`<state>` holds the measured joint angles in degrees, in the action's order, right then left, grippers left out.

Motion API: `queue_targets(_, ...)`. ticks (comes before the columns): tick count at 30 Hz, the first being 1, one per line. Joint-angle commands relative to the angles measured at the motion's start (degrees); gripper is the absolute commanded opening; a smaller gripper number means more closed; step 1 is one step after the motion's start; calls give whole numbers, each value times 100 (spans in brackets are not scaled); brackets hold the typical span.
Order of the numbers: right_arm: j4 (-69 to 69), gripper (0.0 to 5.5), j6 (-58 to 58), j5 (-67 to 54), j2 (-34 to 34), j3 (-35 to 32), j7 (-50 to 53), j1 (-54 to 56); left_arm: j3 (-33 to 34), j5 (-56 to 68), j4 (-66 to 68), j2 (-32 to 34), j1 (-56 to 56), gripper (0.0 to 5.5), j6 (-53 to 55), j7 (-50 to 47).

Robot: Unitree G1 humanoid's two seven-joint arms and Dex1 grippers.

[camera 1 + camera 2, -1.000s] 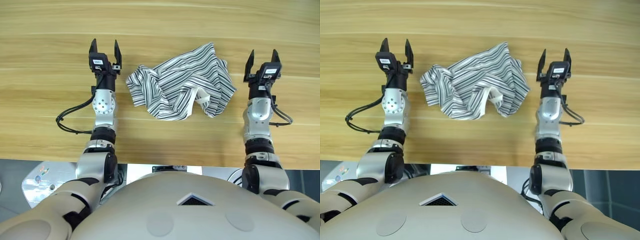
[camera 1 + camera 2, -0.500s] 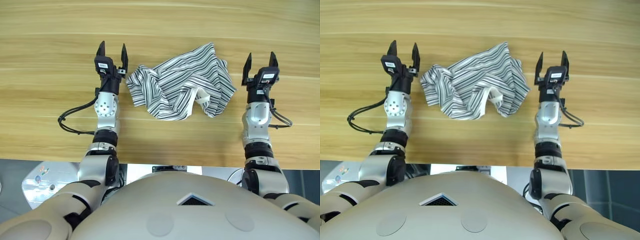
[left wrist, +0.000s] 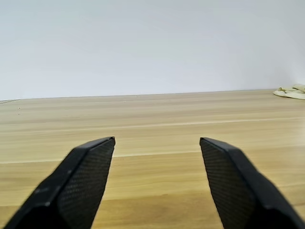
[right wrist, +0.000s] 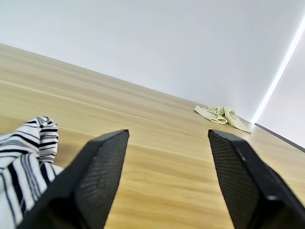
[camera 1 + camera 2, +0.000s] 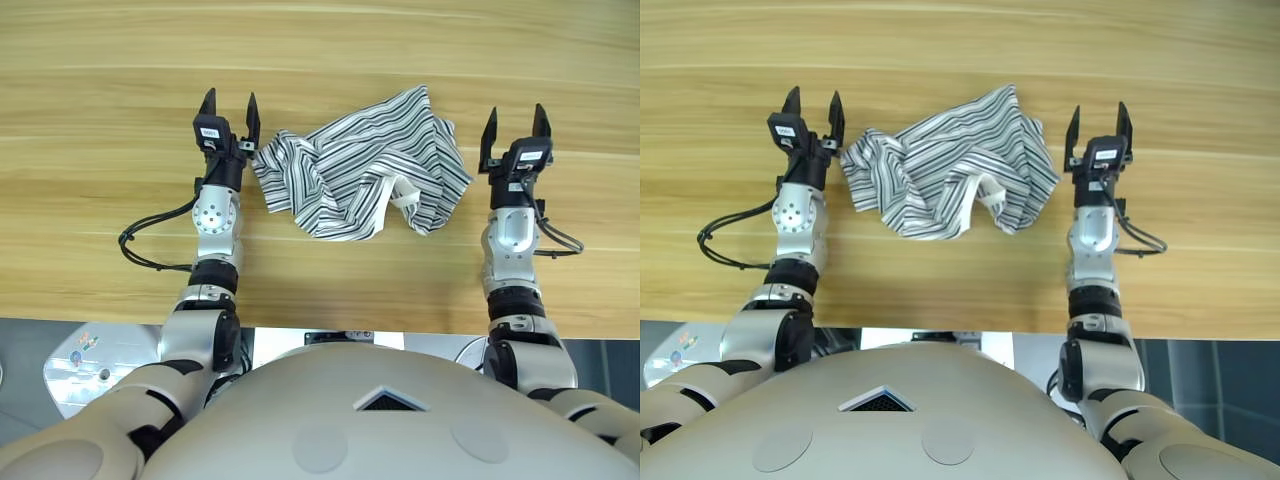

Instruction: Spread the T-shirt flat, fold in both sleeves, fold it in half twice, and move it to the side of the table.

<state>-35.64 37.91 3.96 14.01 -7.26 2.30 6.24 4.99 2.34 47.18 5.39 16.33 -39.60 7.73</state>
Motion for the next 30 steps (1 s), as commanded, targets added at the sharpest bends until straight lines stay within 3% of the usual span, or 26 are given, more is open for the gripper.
queue_targets(1, 78, 309, 31, 28, -59, 36, 13, -91, -76, -240, 71, 28, 83, 331, -129, -162)
queue_targets(13, 268, 309, 100, 25, -37, 72, 3, -240, -155, -348, -40, 4, -74, 331, -343, -261)
queue_targets(21, 660, 309, 215, -109, 63, 243, -490, -542, -396, -131, -478, -35, -378, 331, -611, 415)
queue_targets(24, 1348, 309, 444, -713, 211, 651, -1496, -1041, -802, 559, -1214, -39, -834, 331, -663, 1497)
queue_targets(27, 2207, 309, 802, -928, 953, 1264, -2725, -1985, -1978, 1113, -2396, 439, -1897, 331, -650, 3165)
queue_targets(30, 2570, 309, 956, -961, 1499, 1530, -3410, -2522, -2609, 1207, -3006, 894, -2435, 331, -570, 4027)
